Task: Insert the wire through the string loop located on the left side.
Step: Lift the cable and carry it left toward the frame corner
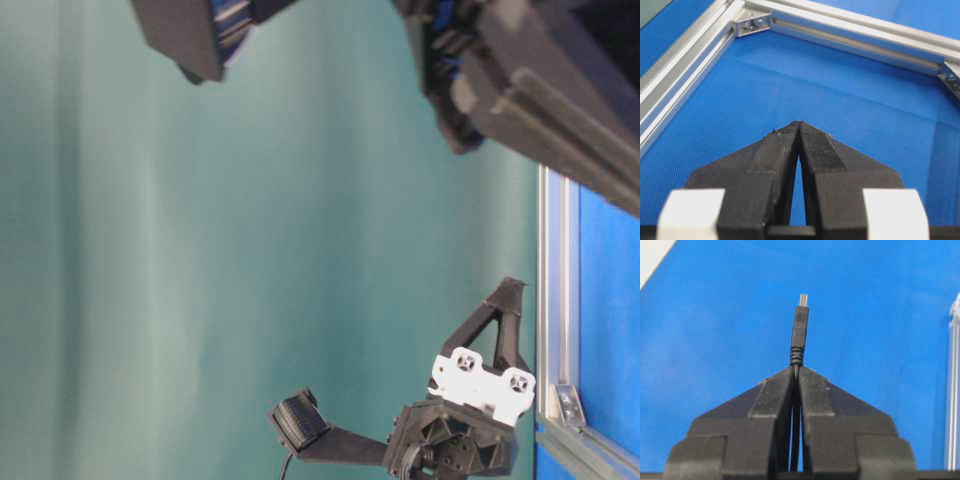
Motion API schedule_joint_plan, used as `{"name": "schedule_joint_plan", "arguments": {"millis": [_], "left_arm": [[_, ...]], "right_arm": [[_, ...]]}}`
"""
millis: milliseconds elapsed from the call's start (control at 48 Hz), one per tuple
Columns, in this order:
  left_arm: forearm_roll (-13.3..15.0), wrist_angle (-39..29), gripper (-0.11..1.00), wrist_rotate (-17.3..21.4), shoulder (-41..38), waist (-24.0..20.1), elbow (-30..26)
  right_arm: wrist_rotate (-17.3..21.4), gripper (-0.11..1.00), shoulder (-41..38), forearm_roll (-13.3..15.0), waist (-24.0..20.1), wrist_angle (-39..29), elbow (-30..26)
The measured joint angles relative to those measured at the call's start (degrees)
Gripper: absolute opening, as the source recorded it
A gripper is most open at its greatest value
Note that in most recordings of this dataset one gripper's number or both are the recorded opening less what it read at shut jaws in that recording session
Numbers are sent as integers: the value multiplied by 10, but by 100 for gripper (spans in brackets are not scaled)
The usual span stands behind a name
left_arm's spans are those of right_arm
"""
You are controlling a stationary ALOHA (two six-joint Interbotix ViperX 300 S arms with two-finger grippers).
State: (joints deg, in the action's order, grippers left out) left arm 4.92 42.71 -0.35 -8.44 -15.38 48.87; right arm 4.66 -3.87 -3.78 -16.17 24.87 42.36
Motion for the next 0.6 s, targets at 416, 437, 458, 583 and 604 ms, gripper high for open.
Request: {"name": "schedule_joint_plan", "arguments": {"millis": [416,437,458,583,604], "left_arm": [[0,0,0,0,0,0,1],[0,-1,0,0,-1,0,0],[0,-1,0,0,-1,0,1],[0,-1,0,0,0,0,0],[0,0,0,0,-1,0,1]], "right_arm": [[0,0,2,0,0,-3,0],[0,0,2,0,0,-4,0],[0,0,2,0,0,-3,0],[0,0,2,0,0,-4,0],[0,0,2,0,0,-4,0]]}}
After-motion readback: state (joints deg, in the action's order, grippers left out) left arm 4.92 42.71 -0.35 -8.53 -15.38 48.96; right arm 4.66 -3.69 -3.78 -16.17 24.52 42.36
